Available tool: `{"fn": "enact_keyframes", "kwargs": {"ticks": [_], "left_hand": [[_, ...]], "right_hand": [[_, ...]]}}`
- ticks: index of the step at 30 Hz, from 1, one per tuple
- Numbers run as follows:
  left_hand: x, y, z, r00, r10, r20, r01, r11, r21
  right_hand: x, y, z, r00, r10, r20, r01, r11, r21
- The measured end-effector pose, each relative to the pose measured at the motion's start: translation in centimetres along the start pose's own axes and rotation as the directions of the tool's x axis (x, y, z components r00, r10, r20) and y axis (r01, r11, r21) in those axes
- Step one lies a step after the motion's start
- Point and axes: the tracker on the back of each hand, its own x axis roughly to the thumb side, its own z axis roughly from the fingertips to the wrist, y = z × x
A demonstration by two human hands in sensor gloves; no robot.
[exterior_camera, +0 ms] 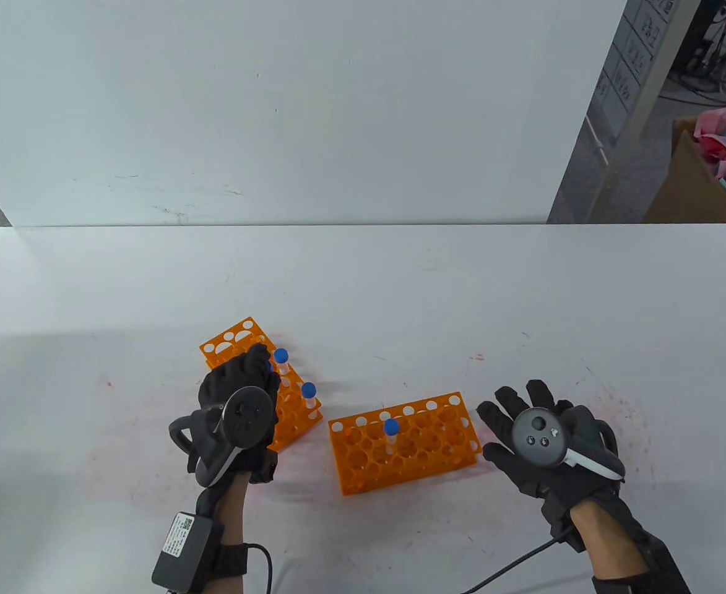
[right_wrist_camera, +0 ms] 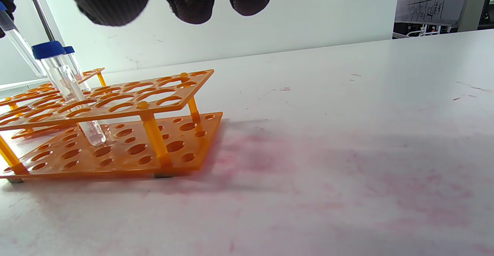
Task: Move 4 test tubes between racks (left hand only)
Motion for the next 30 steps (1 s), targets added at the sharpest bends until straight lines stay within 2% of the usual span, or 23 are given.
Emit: {"fn": "enact_keyframes", "kwargs": {"ticks": [19, 26, 30], "left_hand": [[3.9, 1.4, 1.5, 0.979, -0.038, 0.202, 0.035, 0.999, 0.020], [5.9, 0.6, 2.0, 0.967, -0.018, 0.256, 0.018, 1.000, 0.003], [7.3, -0.4, 2.2, 0.952, -0.053, 0.303, 0.060, 0.998, -0.016]], "right_hand": [[0.0, 0.0, 0.0, 1.000, -0.002, 0.002, 0.002, 1.000, 0.005], [0.0, 0.0, 0.0, 1.000, -0.003, 0.001, 0.003, 1.000, 0.006], [0.0, 0.0, 0.0, 1.000, -0.004, -0.004, 0.004, 1.000, 0.014]]}}
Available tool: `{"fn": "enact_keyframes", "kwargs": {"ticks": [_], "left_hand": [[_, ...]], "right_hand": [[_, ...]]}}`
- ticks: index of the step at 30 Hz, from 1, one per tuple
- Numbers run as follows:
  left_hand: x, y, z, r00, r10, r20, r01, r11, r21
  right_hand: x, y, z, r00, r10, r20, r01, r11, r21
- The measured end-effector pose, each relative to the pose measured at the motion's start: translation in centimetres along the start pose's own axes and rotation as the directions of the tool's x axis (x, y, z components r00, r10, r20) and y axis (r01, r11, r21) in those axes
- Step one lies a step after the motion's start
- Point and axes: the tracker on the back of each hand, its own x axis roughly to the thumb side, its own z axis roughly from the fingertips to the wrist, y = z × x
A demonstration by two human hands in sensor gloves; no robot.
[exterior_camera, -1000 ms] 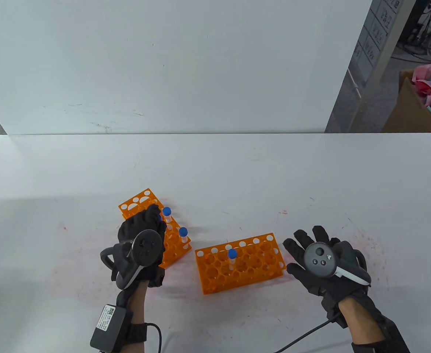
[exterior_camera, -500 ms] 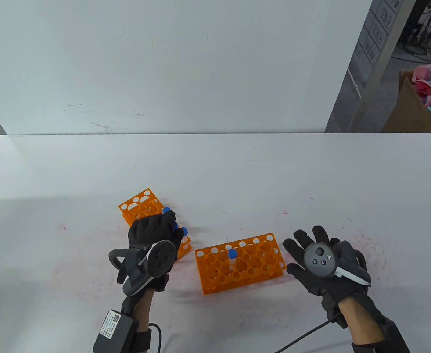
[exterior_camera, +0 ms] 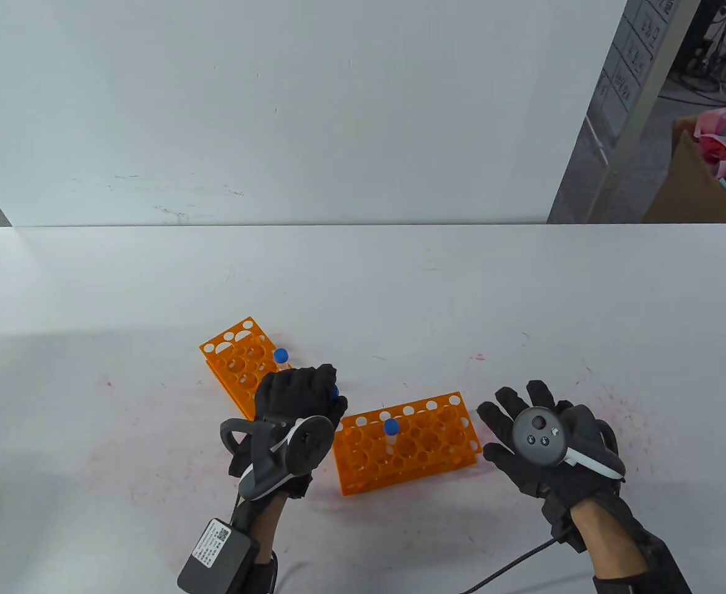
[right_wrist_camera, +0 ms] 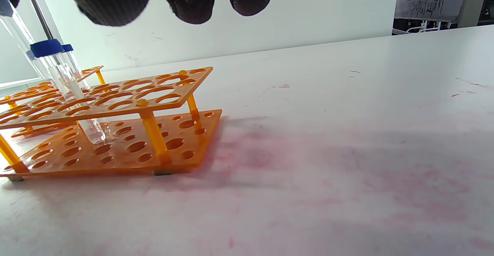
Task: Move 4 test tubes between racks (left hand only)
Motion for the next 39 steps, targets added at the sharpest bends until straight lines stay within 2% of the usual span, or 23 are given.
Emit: {"fn": "enact_keyframes", "kwargs": {"ticks": [7, 16, 25, 29, 39], "left_hand": [[1.4, -0.8, -0.3, 0.999, 0.034, 0.031, -0.033, 0.999, -0.027], [1.9, -2.3, -0.5, 0.999, 0.008, 0.051, -0.004, 0.998, -0.070], [2.9, -3.9, -0.5, 0.988, -0.097, 0.118, 0.113, 0.985, -0.131], [3.4, -4.4, -0.4, 0.970, -0.189, 0.153, 0.210, 0.969, -0.132], [3.6, -4.9, -0.3, 0.973, -0.167, 0.156, 0.191, 0.969, -0.155]], "right_hand": [[0.0, 0.0, 0.0, 1.000, 0.003, 0.003, -0.003, 1.000, -0.007], [0.0, 0.0, 0.0, 1.000, 0.002, -0.002, -0.002, 1.000, 0.003], [0.0, 0.0, -0.1, 1.000, 0.002, -0.003, -0.002, 1.000, 0.012], [0.0, 0.0, -0.1, 1.000, -0.001, -0.003, 0.001, 1.000, 0.011], [0.0, 0.0, -0.1, 1.000, -0.002, 0.001, 0.002, 1.000, 0.006]]}}
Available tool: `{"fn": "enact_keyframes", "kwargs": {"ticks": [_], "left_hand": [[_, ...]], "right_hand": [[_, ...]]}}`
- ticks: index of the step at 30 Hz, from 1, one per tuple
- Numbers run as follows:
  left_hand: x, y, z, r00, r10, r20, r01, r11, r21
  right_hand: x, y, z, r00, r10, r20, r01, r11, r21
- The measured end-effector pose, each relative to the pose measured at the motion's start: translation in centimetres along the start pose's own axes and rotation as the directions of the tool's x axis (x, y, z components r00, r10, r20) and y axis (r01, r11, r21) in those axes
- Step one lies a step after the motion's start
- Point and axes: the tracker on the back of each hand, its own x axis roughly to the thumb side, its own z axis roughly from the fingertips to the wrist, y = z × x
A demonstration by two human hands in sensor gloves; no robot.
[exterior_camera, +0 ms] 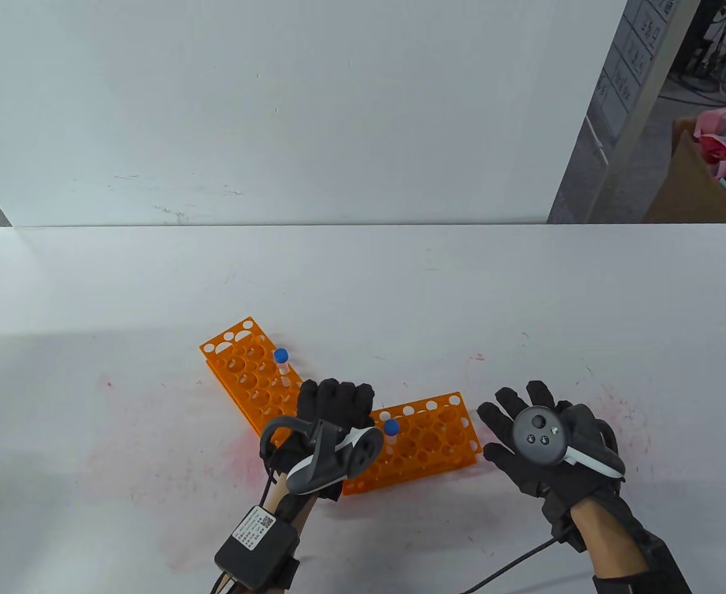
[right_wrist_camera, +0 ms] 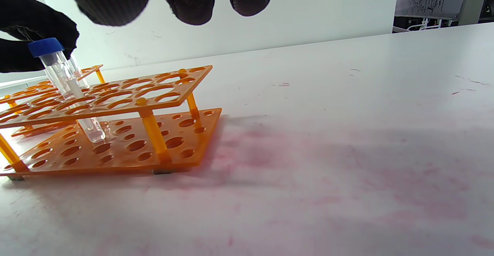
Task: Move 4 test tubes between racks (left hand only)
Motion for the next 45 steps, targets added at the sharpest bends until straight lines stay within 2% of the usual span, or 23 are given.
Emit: {"fn": "enact_keyframes", "kwargs": {"ticks": [34, 45], "left_hand": [[-0.3, 0.5, 0.3, 1.000, -0.018, 0.003, 0.018, 1.000, -0.003], [-2.5, 1.1, 1.3, 0.999, 0.028, -0.030, -0.028, 0.999, 0.017]], "right_hand": [[-0.1, 0.1, 0.1, 1.000, 0.008, -0.016, -0.008, 1.000, -0.008], [-0.1, 0.1, 0.1, 1.000, 0.004, -0.013, -0.004, 1.000, -0.009]]}}
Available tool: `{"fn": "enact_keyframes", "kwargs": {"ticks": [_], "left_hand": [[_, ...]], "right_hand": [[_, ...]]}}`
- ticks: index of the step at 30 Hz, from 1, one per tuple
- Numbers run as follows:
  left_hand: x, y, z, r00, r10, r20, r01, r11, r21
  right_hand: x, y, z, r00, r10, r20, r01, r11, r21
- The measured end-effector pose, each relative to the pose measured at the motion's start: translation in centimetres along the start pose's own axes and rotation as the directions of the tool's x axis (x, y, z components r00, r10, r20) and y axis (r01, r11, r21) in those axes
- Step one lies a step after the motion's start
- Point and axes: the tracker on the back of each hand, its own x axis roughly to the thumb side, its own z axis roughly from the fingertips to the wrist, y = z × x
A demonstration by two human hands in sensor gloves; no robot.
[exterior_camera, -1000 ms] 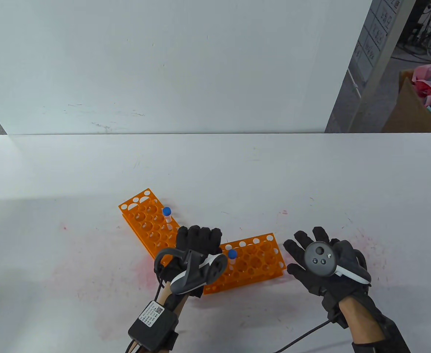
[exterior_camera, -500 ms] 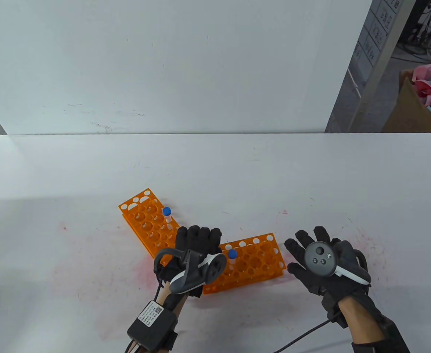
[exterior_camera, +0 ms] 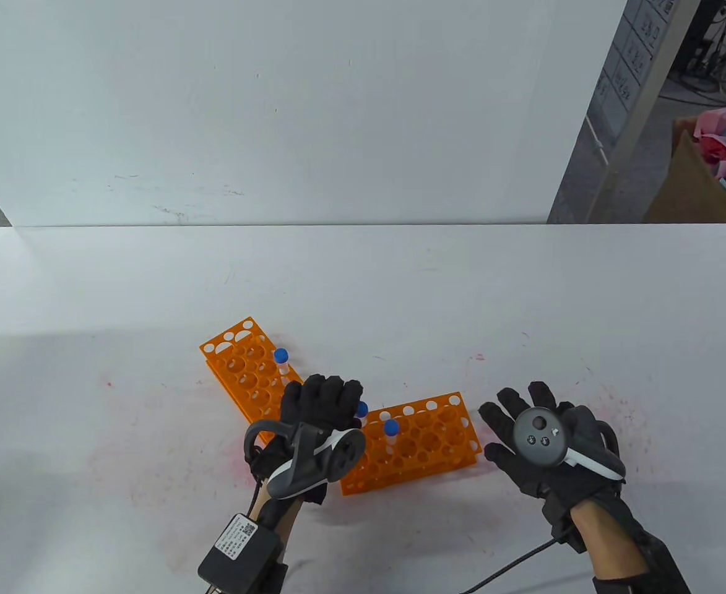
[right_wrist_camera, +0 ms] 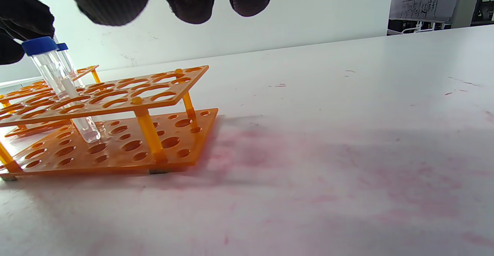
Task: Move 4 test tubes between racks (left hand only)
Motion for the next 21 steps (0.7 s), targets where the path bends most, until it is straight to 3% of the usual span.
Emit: {"fn": "enact_keyframes", "kwargs": {"ticks": [11, 21], "left_hand": [[-5.1, 0.1, 0.3, 0.985, 0.069, -0.157, -0.065, 0.997, 0.032], [-6.5, -1.2, 0.3, 0.972, 0.107, -0.211, -0.111, 0.994, -0.005]], "right_hand": [[0.0, -0.1, 0.0, 1.000, -0.005, 0.005, 0.005, 1.000, -0.005], [-0.1, 0.0, 0.0, 1.000, -0.009, 0.005, 0.009, 1.000, 0.002]]}}
